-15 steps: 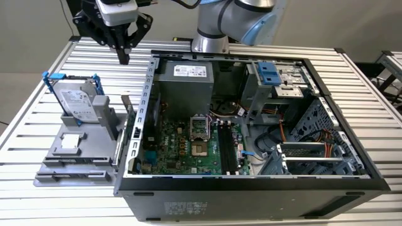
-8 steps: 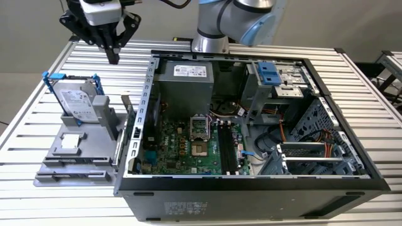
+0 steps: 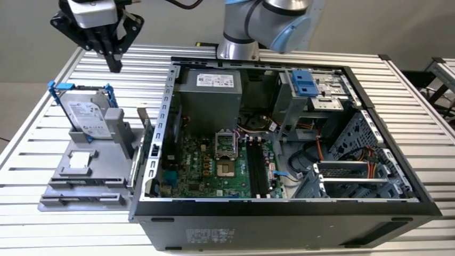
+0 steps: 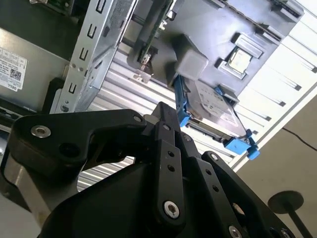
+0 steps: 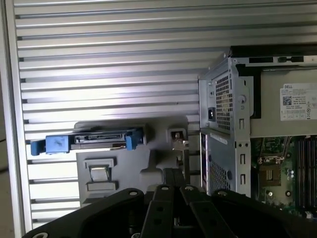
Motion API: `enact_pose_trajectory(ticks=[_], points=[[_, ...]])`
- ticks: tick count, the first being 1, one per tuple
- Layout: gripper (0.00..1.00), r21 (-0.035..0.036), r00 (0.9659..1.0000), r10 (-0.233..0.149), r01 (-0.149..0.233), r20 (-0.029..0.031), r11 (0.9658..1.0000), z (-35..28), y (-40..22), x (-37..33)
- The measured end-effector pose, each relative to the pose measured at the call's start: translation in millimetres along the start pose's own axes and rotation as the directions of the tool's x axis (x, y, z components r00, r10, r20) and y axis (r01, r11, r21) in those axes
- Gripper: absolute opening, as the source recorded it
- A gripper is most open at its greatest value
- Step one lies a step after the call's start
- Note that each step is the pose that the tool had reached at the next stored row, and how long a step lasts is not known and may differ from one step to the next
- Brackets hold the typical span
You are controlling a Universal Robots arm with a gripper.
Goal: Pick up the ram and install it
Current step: 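Reach for the ram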
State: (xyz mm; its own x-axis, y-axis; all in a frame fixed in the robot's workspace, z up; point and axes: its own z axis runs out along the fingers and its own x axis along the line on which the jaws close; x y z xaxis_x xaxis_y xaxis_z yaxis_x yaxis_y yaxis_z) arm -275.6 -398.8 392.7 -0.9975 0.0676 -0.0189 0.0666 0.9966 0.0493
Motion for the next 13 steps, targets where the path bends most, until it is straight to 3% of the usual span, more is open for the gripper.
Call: enact_pose_trajectory(ticks=[13], points=[[0.0, 0.0, 1.0, -0.001, 0.001, -0.0001, 1.0, -0.8, -2.3, 34.7]])
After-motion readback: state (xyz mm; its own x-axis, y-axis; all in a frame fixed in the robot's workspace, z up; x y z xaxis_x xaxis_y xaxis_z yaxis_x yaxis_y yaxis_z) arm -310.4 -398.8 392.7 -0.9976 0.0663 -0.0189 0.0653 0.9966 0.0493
